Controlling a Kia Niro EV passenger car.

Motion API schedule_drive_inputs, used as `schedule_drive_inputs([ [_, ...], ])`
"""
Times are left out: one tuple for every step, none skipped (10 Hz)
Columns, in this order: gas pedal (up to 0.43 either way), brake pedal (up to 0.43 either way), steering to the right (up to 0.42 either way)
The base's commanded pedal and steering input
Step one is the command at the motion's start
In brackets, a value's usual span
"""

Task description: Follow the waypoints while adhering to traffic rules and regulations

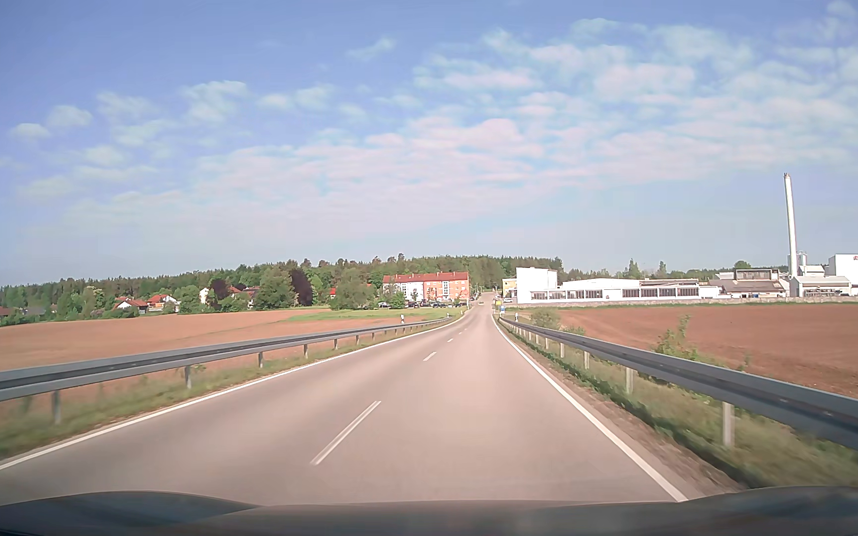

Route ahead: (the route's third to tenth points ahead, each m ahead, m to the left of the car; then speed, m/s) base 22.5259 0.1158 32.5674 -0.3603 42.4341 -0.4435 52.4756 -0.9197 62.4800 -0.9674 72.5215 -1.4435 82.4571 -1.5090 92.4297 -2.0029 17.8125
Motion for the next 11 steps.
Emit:
schedule_drive_inputs([
  [0.118,0.0,0.011],
  [0.02,0.0,0.01],
  [0.0,0.0,0.009],
  [0.0,0.0,0.008],
  [0.0,0.0,0.007],
  [0.0,0.0,0.005],
  [0.0,0.0,0.005],
  [0.0,0.0,0.004],
  [0.0,0.0,0.005],
  [0.0,0.0,0.005],
  [0.0,0.0,0.004],
])
